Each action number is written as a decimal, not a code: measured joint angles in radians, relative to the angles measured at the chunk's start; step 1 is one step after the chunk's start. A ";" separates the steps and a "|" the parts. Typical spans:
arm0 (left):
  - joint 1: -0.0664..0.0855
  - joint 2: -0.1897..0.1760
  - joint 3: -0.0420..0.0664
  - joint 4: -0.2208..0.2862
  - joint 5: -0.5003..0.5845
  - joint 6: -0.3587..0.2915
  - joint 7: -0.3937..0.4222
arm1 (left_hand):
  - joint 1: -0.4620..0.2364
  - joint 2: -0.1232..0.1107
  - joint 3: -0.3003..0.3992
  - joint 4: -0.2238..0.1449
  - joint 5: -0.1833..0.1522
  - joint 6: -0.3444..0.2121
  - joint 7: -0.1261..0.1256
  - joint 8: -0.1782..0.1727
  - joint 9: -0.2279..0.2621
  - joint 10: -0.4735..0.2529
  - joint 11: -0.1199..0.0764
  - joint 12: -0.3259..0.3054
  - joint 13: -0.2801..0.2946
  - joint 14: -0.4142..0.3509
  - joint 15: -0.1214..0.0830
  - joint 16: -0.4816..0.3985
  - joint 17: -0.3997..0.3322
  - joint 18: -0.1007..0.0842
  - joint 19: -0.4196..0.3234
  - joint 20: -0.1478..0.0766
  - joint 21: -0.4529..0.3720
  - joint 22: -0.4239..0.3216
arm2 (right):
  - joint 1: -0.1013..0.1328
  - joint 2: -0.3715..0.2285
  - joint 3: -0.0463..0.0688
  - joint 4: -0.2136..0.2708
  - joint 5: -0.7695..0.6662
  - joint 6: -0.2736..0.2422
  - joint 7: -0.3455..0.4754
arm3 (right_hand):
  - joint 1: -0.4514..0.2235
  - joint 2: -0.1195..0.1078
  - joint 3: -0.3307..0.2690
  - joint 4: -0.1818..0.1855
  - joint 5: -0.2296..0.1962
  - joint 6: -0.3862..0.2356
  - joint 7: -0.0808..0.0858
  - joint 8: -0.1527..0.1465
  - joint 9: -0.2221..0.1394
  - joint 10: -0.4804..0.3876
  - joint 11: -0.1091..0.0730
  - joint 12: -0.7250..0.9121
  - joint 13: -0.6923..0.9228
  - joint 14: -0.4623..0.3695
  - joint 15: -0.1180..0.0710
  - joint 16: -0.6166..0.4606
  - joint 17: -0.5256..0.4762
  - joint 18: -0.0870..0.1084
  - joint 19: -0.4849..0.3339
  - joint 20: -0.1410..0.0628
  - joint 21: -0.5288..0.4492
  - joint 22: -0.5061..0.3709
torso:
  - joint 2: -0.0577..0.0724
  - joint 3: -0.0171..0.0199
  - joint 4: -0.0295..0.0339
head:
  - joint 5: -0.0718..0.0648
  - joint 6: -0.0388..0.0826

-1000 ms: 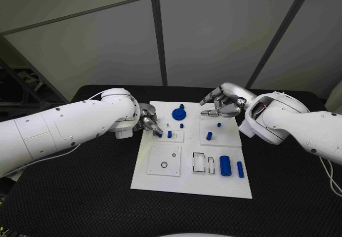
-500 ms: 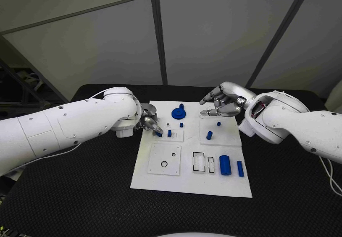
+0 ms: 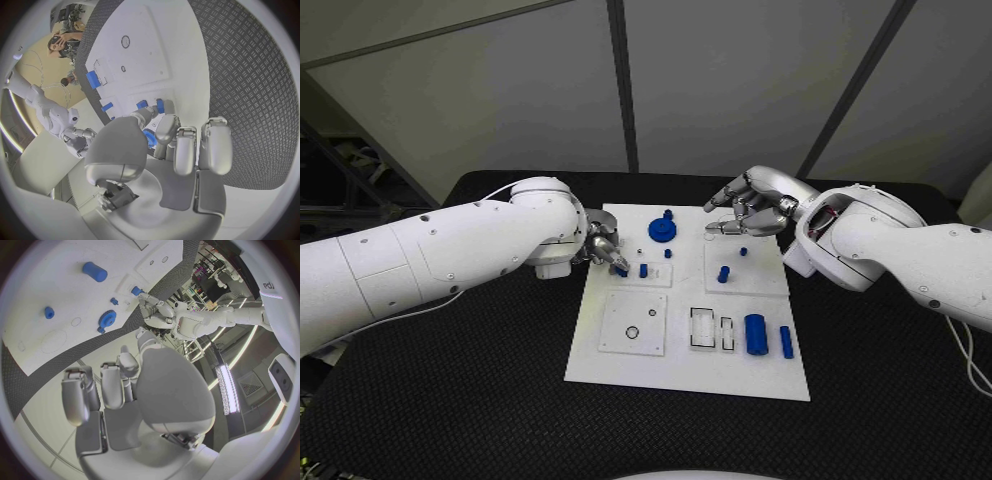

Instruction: Assemble the parts on the task board

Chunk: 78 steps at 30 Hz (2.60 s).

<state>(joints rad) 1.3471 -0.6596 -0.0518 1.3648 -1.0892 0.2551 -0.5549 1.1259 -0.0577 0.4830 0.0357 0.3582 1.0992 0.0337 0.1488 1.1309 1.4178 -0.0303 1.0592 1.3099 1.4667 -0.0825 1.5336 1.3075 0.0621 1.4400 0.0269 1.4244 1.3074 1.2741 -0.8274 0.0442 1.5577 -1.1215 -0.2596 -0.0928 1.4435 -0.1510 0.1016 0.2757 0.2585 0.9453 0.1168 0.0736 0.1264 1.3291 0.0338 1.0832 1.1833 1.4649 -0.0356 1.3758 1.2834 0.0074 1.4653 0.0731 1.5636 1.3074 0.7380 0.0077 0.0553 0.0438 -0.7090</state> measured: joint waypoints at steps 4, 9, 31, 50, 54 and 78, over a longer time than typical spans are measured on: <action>0.000 0.000 0.000 -0.001 0.000 -0.002 0.000 | -0.005 -0.005 0.009 0.000 0.000 0.004 -0.004 0.004 0.003 0.005 -0.005 0.006 0.000 0.000 0.000 0.000 0.000 0.000 0.004 -0.004 0.003 0.000 | 0.000 0.000 0.000 0.000 0.000 0.000 0.000 | 0.000 0.000 0.000 0.000 0.000 0.000 0.000 0.000 0.000 0.000 0.000 0.000 0.000 0.000 0.000 0.000 0.000 0.000 0.000 0.000 0.000 0.000 | 0.000 0.0000 0.0001 | 0.000 0.000; -0.001 0.001 -0.001 -0.002 -0.001 -0.004 0.000 | -0.017 -0.009 0.024 -0.001 -0.004 0.005 -0.005 0.005 0.005 0.006 -0.005 0.014 0.000 -0.001 -0.002 0.000 0.000 0.000 0.004 -0.004 0.003 0.000 | 0.000 0.000 0.000 0.000 0.000 0.000 0.000 | 0.000 0.000 0.000 0.000 0.000 0.000 0.000 0.000 0.000 0.000 0.000 0.000 0.000 0.000 0.000 0.000 0.000 0.000 0.000 0.000 0.000 0.000 | 0.000 0.0000 0.0000 | 0.000 0.000; -0.003 0.006 -0.002 -0.005 0.000 -0.014 -0.002 | -0.067 -0.034 0.018 0.043 -0.018 0.027 -0.016 0.012 0.011 0.022 -0.014 0.043 0.000 0.000 -0.010 0.016 0.000 0.000 0.018 -0.011 0.023 0.000 | 0.000 0.000 0.000 0.000 0.000 0.001 0.000 | 0.000 0.000 0.000 0.000 0.000 0.000 0.000 0.000 0.000 0.000 0.000 0.000 0.000 0.000 0.000 0.000 0.000 0.000 0.000 0.000 0.000 0.000 | 0.000 0.0003 0.0000 | -0.002 -0.003; -0.006 0.009 -0.003 -0.011 0.001 -0.016 -0.008 | -0.085 -0.051 -0.005 0.066 -0.074 0.037 -0.019 0.012 0.012 0.021 -0.014 0.048 0.000 -0.001 -0.013 0.016 0.000 0.000 0.021 -0.014 0.023 0.000 | 0.000 -0.001 0.000 0.001 0.000 0.001 -0.001 | 0.000 0.000 0.000 0.000 0.000 0.000 0.000 0.000 0.000 0.000 0.000 0.000 0.000 0.000 0.000 0.000 0.000 0.000 0.000 0.000 0.000 0.000 | 0.000 0.0001 -0.0001 | -0.003 -0.006; -0.007 0.010 -0.004 -0.012 0.002 -0.013 -0.010 | -0.093 -0.060 -0.017 0.078 -0.104 0.040 -0.017 0.016 0.011 0.021 -0.014 0.048 0.000 -0.001 -0.013 0.016 0.000 0.000 0.021 -0.014 0.023 0.000 | 0.000 -0.001 0.000 0.001 0.000 0.000 -0.001 | 0.000 0.000 0.000 0.000 0.000 0.000 0.000 0.000 0.000 0.000 0.000 -0.003 -0.003 0.000 0.000 0.000 0.000 0.000 0.000 0.000 0.000 0.000 | 0.000 -0.0002 -0.0001 | -0.003 -0.006; -0.014 -0.002 0.001 -0.005 0.008 -0.042 -0.018 | -0.116 -0.099 -0.157 0.235 -0.306 0.062 -0.020 0.015 0.013 0.021 -0.014 0.048 0.000 0.002 -0.016 0.020 0.000 0.000 0.021 -0.014 0.023 0.000 | 0.000 -0.002 0.000 -0.001 0.000 0.000 0.000 | 0.000 0.000 0.000 0.000 0.000 0.000 0.000 0.000 -0.001 0.000 0.000 -0.005 -0.006 0.000 0.000 -0.005 -0.004 0.000 0.000 0.000 -0.007 0.000 | 0.000 -0.0007 -0.0003 | -0.004 -0.004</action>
<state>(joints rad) 1.3328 -0.6616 -0.0511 1.3598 -1.0811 0.2132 -0.5732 1.0096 -0.1566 0.3256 0.2705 0.0525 1.1615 0.0140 0.1633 1.1443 1.4389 -0.0446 1.1075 1.3100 1.4687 -0.0987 1.5531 1.3074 0.0621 1.4614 0.0128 1.4471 1.3074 1.2741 -0.8294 0.0443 1.5569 -1.1215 -0.2593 -0.0930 1.4435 -0.1510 0.1016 0.2756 0.2585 0.9452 0.1169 0.0736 0.1258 1.3291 0.0338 1.0786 1.1776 1.4649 -0.0356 1.3709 1.2795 0.0074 1.4654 0.0731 1.5565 1.3073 0.7381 0.0070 0.0550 0.0403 -0.7134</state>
